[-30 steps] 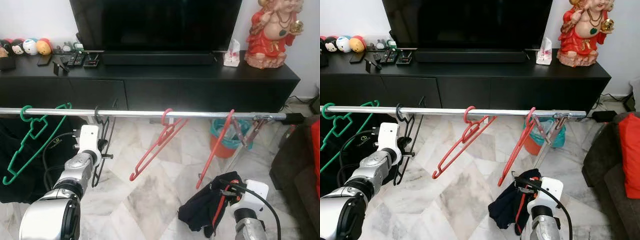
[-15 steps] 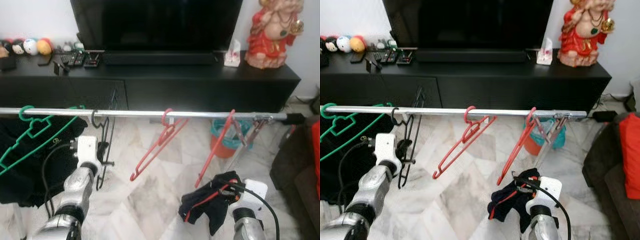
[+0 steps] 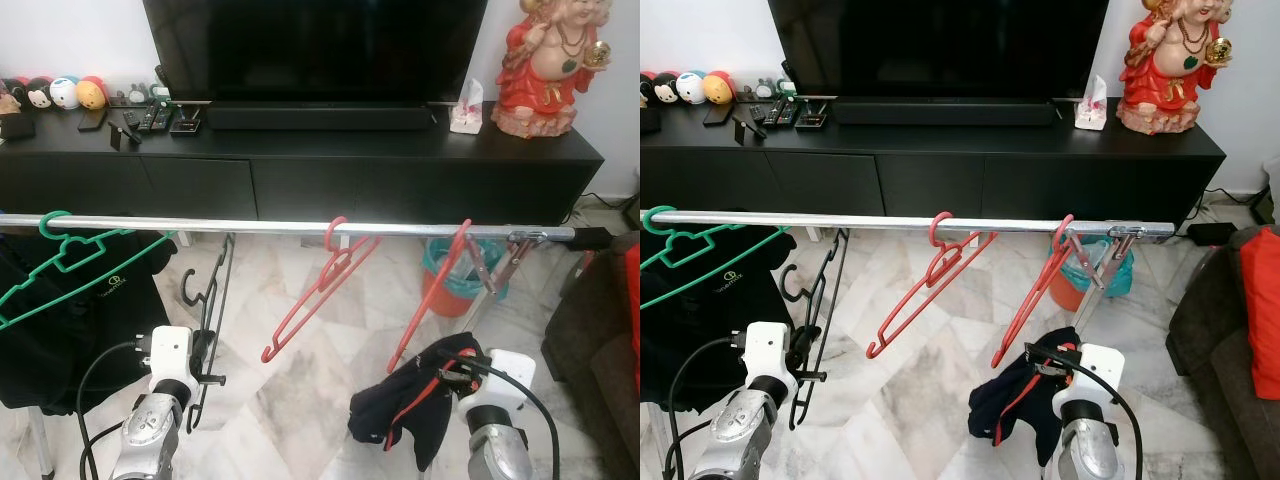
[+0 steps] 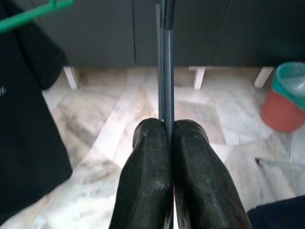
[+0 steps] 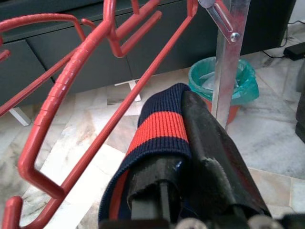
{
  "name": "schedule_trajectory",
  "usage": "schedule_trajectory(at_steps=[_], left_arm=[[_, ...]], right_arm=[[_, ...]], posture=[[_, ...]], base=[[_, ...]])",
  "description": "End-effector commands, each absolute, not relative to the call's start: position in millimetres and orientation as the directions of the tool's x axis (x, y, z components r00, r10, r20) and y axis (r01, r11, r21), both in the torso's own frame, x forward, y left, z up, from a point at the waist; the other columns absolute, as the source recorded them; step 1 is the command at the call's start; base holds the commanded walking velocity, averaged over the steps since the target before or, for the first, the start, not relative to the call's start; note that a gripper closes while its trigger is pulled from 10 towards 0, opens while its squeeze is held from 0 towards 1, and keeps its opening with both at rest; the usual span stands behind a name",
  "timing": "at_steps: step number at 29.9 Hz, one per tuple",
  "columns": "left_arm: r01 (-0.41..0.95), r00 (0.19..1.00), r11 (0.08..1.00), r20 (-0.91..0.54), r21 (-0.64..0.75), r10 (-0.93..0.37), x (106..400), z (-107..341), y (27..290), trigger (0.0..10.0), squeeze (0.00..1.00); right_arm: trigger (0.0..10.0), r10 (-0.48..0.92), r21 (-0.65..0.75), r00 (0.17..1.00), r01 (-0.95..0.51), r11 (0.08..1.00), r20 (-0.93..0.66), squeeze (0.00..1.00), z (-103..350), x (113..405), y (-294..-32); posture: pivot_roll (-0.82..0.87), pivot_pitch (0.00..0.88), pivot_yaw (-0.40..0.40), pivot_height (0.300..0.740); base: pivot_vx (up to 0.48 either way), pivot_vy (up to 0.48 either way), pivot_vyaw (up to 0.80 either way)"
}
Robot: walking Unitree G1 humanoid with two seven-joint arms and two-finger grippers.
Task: Hang hanger
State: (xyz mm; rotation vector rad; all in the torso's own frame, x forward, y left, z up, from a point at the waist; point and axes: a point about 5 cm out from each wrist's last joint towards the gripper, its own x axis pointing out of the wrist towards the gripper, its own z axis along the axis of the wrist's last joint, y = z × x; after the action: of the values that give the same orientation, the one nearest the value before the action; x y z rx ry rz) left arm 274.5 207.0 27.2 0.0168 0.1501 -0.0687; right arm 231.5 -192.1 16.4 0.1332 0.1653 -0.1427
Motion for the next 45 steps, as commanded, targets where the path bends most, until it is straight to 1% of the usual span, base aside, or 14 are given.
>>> schedule_trajectory(at_steps=[1,10,22,45], left_arm=[[0.065,0.989,0.998,-0.13,-0.001,-0.064,279,35,207,10.0,0.0],[0.027,0.991,1.0,-0.128,-0.011,-0.029,278,38,214,10.0,0.0],[0.032,0.991,0.999,-0.133,-0.013,-0.033,277,40,212,10.0,0.0],[-0.002,0.992,1.0,-0.13,-0.012,0.0,277,45,219,10.0,0.0]], right_arm=[[10.0,-0.133,0.119,0.979,0.152,0.981,-0.153,0.0,20,235,-194],[10.0,-0.131,0.126,0.979,0.151,0.98,-0.154,0.0,19,234,-192],[10.0,-0.128,0.124,0.981,0.147,0.981,-0.146,0.0,21,236,-193],[10.0,-0.129,0.13,0.981,0.147,0.98,-0.142,0.0,22,240,-193]], posture=[[-0.12,0.0,0.011,0.74],[-0.12,0.0,0.017,0.74],[-0.12,0.0,0.014,0.74],[-0.1,0.0,0.007,0.74]], base=[[-0.27,0.0,0.0],[-0.294,0.0,0.0],[-0.323,0.0,0.0],[-0.339,0.0,0.0]])
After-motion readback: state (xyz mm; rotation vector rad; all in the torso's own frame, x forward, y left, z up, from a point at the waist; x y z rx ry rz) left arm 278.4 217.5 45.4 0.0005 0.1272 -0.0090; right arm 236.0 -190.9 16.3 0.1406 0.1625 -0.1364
